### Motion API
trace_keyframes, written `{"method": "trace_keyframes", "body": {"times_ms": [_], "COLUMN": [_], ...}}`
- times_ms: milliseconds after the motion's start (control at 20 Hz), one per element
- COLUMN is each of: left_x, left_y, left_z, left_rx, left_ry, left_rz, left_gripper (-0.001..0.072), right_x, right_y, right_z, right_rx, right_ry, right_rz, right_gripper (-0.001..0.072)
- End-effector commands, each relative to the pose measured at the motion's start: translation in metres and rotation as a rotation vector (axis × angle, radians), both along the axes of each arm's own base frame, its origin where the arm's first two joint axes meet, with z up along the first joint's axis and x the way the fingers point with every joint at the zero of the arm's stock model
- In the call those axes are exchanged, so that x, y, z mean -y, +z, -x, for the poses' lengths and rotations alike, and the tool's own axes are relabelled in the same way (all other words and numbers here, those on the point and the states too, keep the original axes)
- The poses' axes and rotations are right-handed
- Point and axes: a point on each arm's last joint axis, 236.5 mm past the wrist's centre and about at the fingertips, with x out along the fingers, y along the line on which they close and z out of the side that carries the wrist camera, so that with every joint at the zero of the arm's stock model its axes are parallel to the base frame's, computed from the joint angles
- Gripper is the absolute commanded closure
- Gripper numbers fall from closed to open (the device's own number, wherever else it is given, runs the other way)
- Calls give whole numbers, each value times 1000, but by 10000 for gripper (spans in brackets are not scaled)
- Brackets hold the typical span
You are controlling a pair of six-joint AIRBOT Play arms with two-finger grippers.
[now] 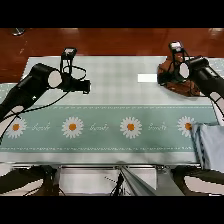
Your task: Fold the shirts.
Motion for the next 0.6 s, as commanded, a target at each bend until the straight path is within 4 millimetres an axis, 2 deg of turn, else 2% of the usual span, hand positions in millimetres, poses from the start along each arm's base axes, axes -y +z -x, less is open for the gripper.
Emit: {"method": "trace_keyframes", "body": {"times_ms": [0, 100, 200, 300, 400, 550], "left_x": [-10, -17, -24, -29, -30, -32], "left_y": [10, 13, 14, 12, 10, 3], "left_z": [-21, -27, -32, -35, -36, -34], "left_rx": [108, 129, 139, 138, 135, 114], "left_ry": [-22, -12, 4, 16, 19, 21], "left_rz": [-61, -71, -67, -68, -70, -79], "left_gripper": [3, 4, 4, 4, 4, 4], "right_x": [59, 106, 146, 171, 173, 159], "right_y": [34, 30, 7, -20, -48, -93], "right_z": [-41, -43, -39, -37, -43, -46], "right_rx": [216, 252, 235, 200, 144, 12], "right_ry": [-78, -240, -369, -472, -499, -473], "right_rz": [108, 32, -52, -156, -270, -347], "right_gripper": [79, 80, 81, 84, 84, 84]}}
